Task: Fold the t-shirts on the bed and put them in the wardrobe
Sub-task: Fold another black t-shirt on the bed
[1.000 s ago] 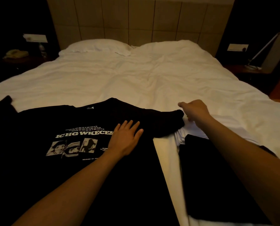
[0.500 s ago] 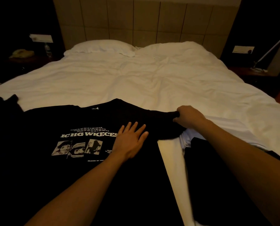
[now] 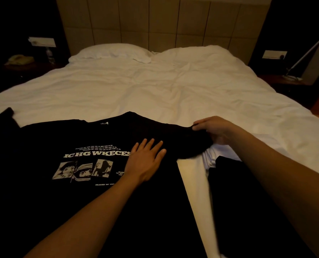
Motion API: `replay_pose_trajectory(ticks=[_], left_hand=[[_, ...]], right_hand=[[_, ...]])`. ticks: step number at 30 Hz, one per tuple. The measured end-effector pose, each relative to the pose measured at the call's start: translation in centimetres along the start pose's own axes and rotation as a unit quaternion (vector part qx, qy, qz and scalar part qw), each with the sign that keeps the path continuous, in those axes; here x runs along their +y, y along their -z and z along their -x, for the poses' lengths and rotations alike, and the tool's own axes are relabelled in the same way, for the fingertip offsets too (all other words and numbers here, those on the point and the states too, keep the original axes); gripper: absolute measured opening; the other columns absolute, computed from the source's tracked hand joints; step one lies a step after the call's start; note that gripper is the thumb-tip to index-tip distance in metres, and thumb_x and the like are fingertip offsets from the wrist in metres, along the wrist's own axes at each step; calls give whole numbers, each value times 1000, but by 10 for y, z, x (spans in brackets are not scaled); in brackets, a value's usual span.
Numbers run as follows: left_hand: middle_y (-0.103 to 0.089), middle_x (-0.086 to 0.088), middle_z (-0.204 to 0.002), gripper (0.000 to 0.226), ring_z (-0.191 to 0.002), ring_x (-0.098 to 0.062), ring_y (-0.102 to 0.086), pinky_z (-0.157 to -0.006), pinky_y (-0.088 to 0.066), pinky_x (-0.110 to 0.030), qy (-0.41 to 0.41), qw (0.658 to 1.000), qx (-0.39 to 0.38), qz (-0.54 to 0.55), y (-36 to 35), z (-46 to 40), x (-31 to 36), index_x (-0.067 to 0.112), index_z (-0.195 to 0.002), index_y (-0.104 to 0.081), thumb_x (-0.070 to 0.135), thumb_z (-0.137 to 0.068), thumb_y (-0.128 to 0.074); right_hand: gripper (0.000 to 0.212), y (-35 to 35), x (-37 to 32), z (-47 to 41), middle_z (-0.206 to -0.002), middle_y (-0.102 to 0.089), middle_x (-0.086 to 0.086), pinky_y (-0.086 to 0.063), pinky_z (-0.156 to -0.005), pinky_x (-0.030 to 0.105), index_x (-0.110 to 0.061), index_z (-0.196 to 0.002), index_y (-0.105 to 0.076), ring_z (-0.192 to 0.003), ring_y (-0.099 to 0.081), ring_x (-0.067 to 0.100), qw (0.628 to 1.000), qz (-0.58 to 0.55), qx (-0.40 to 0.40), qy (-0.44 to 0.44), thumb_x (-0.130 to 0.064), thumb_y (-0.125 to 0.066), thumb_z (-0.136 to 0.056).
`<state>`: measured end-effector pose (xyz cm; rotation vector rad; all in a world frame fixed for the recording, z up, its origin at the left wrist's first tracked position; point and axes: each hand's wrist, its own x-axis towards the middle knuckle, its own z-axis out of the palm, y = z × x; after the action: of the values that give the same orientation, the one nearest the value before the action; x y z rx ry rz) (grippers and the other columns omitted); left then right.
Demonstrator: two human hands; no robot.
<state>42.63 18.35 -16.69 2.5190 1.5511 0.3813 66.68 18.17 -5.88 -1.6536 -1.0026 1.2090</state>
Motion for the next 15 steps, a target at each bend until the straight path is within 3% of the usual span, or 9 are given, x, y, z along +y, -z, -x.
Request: replay_pose_trajectory(ticks=[2,5,7,11,13,15], left_hand=[[-14,4,-164,59,-151,-17,-5,-122,0,-40,-1,1000,1,4,1,1,0,38,-155,-15,58,-100,-7],[-15,4,-164,57,-151,-17,-5,-121,0,-39,1,1000,0,8,1,1,1,38,-154,-14,57,-100,-8],[-16,4,-163,57,-151,-17,-6,-121,0,-38,3,1000,7,8,1,0,1,39,-154,-15,56,-101,-7],[-17,5,-163,55,-151,-15,-7,-121,0,-37,4,1000,10,27,1,1,0,37,-154,-16,53,-102,-7],[-19,5,-162,55,-151,-13,-8,-121,0,-36,4,999,13,52,2,2,-2,35,-154,-18,51,-103,-8],[-21,6,-162,55,-150,-12,-8,-121,0,-36,8,997,14,71,2,1,-4,34,-154,-20,51,-103,-8]], right_hand=[[24,-7,1,0,-89,-69,13,-48,-55,23,2,-106,-70,-67,-64,19,984,177,8,14,-14,-70,-89],[40,-22,0,0,-99,-63,15,-39,-67,27,0,-102,-64,-83,-56,25,897,440,25,34,-38,-64,-93],[45,-34,2,-3,-103,-57,16,-37,-68,27,0,-106,-59,-92,-53,27,894,444,34,43,-43,-57,-96],[56,-49,11,-19,-127,-56,18,-41,-85,31,5,-126,-52,-118,-54,32,932,355,70,27,-40,-61,-95],[56,-53,14,-25,-119,-56,13,-42,-83,31,4,-125,-52,-114,-56,31,940,336,60,12,-37,-68,-91],[55,-56,16,-32,-111,-58,10,-44,-74,30,6,-123,-54,-98,-59,29,957,288,33,-8,-28,-75,-86]])
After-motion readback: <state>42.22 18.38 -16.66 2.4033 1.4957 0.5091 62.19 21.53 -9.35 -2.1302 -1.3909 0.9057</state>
